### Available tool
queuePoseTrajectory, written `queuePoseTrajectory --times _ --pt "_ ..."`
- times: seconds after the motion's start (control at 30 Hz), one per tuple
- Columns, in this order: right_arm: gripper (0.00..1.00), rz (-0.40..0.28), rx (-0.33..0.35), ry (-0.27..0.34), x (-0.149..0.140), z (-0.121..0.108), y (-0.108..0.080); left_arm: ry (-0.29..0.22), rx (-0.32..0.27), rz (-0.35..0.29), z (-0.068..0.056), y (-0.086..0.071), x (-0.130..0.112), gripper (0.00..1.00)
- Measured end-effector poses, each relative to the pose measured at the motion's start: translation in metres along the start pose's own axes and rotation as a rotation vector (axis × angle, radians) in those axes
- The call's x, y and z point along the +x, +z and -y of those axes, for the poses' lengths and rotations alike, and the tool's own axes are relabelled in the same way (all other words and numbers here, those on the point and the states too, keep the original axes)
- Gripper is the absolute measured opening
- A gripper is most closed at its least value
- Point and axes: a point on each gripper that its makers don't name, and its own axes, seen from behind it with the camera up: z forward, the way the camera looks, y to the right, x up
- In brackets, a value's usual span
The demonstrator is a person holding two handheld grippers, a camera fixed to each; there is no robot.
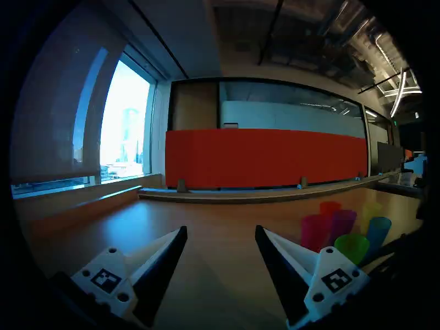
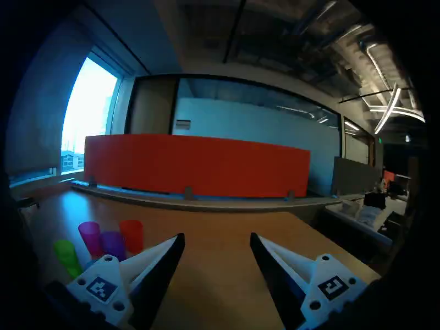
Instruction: Pour water
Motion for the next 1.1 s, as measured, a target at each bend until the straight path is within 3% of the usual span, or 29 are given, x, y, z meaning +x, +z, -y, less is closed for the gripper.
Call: queuePoseTrajectory --times 0.7,1.1 --pt "0.92 -0.001 -0.004 0.008 -0.003 -0.01 -0.005 0.0 -0.006 0.003 -0.001 -0.001 -0.002 0.92" --pt "0.93 -0.081 0.008 -0.038 0.003 0.001 -0.001 0.001 -0.006 0.003 -0.001 -0.001 -0.003 0.92"
